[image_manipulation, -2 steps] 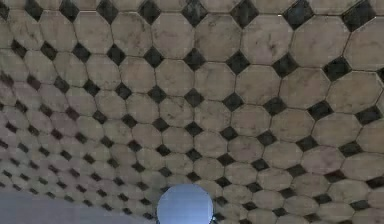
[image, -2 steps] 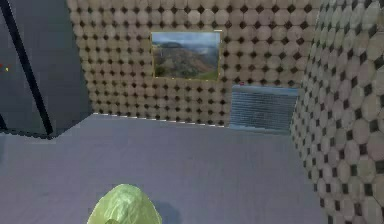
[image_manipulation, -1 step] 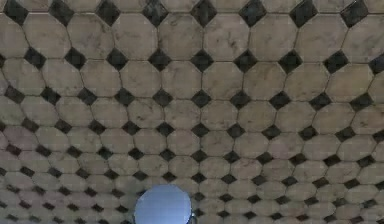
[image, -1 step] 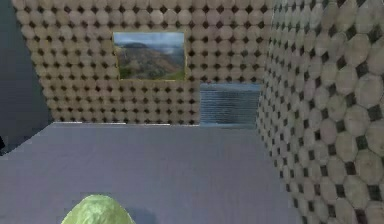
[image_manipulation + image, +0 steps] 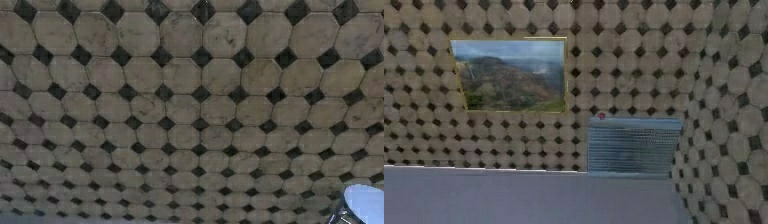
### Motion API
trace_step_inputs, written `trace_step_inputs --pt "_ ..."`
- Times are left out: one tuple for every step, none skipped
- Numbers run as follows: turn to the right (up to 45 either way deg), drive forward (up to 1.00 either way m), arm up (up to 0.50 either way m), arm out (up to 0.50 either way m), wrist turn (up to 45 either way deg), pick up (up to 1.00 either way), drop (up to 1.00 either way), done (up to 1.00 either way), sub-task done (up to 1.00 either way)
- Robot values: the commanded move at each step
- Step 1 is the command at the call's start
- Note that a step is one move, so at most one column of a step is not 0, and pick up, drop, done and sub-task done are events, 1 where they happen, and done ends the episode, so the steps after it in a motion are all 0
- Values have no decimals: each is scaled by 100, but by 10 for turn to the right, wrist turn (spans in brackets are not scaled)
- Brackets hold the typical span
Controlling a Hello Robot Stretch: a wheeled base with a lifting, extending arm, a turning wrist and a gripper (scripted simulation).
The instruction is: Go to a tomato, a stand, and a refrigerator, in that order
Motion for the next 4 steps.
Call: trace_step_inputs --pt "30 0 0 0 0 0 0 0 0" --pt "0 20 0 0 0 0 0 0 0" --pt "-450 0 0 0 0 0 0 0 0" --pt "-60 0 0 0 0 0 0 0 0"
